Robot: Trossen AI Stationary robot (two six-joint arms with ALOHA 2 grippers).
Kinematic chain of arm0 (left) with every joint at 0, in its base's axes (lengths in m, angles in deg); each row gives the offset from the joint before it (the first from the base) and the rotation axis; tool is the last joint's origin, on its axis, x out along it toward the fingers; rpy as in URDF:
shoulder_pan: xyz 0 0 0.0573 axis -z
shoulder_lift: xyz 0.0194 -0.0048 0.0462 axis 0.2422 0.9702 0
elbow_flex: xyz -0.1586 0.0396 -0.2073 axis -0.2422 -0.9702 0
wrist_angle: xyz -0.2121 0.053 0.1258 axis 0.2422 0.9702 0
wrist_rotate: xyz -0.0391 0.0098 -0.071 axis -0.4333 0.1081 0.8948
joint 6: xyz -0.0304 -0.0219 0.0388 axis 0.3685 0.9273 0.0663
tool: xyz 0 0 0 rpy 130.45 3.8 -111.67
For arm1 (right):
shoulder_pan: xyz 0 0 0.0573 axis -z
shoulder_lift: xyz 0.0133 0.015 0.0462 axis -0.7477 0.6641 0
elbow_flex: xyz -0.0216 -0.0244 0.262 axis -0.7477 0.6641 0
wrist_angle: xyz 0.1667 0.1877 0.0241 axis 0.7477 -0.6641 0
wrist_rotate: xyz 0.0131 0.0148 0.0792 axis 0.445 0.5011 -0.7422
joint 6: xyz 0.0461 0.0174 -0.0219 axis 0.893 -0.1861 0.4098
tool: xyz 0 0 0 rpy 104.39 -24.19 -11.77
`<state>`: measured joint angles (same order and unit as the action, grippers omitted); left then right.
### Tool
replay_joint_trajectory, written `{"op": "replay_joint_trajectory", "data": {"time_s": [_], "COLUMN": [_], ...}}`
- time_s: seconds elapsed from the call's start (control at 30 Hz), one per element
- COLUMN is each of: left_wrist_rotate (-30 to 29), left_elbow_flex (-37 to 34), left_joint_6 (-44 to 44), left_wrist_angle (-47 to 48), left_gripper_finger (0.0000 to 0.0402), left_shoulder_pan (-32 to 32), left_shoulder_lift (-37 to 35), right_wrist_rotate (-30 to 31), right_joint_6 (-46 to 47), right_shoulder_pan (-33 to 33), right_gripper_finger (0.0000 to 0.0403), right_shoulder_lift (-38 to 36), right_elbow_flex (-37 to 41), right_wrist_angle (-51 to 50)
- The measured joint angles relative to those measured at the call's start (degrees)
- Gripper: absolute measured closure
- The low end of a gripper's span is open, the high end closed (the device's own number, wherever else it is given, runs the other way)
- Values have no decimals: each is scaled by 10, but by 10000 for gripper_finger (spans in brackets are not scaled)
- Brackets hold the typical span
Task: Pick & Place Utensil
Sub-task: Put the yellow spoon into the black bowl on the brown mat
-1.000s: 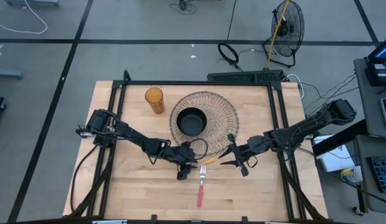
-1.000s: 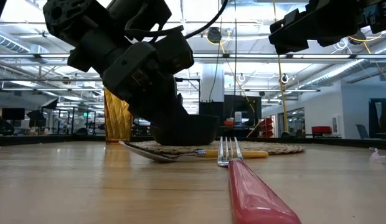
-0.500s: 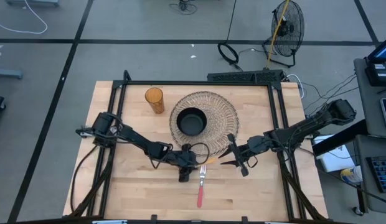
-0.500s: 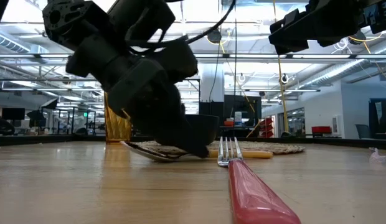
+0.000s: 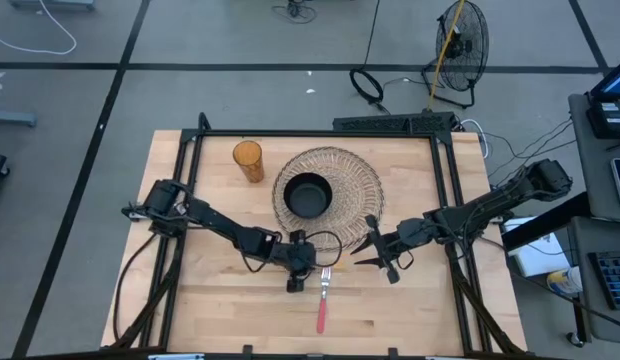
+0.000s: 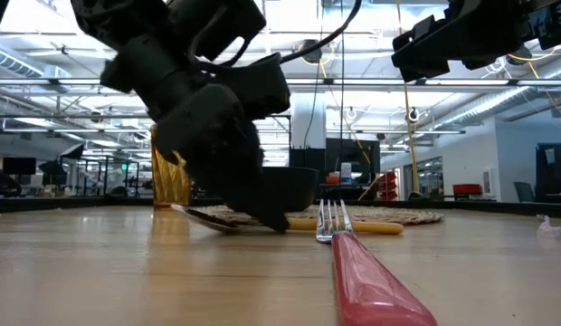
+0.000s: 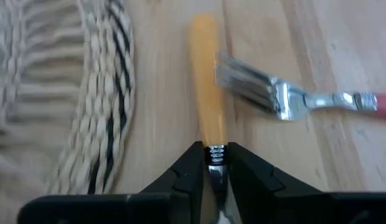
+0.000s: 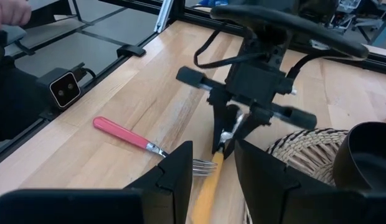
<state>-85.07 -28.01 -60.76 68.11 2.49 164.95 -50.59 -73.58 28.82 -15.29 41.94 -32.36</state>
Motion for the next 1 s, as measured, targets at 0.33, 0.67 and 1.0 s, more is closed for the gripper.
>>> {"op": "replay_joint_trajectory", "data": {"time_s": [0.33, 0.67, 1.0], "left_wrist_rotate": [39, 71, 60], "left_elbow_flex": [-2, -7, -7], "left_joint_6": [43, 68, 33], "left_wrist_angle": [115, 272, 244], "left_gripper_finger": [339, 317, 316], "left_shoulder_pan": [28, 44, 32], "left_shoulder_lift": [-38, -112, -114], "right_wrist_rotate": [0, 0, 0], "right_joint_6": [0, 0, -3], "right_shoulder_pan": [0, 0, 0], "right_gripper_finger": [287, 287, 287], "right_shoulder_lift": [0, 0, 0], "right_elbow_flex": [0, 0, 0], "right_wrist_angle": [-3, -2, 2]}}
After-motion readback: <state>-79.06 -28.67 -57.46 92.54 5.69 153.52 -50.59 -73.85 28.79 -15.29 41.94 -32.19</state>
